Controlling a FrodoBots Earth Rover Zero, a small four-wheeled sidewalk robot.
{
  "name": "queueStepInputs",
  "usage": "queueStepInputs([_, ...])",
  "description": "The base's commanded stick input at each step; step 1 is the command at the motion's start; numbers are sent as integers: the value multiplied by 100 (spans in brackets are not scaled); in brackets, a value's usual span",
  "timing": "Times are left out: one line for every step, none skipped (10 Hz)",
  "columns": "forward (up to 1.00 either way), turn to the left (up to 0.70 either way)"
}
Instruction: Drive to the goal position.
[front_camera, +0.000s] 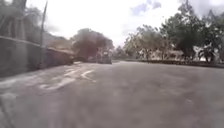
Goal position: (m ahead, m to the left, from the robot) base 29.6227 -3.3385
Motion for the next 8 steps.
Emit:
queueStepInputs([70,0])
queueStepInputs([70,0])
queueStepInputs([70,1])
queueStepInputs([70,0])
queueStepInputs([70,0])
queueStepInputs([70,0])
queueStepInputs([70,0])
queueStepInputs([70,0])
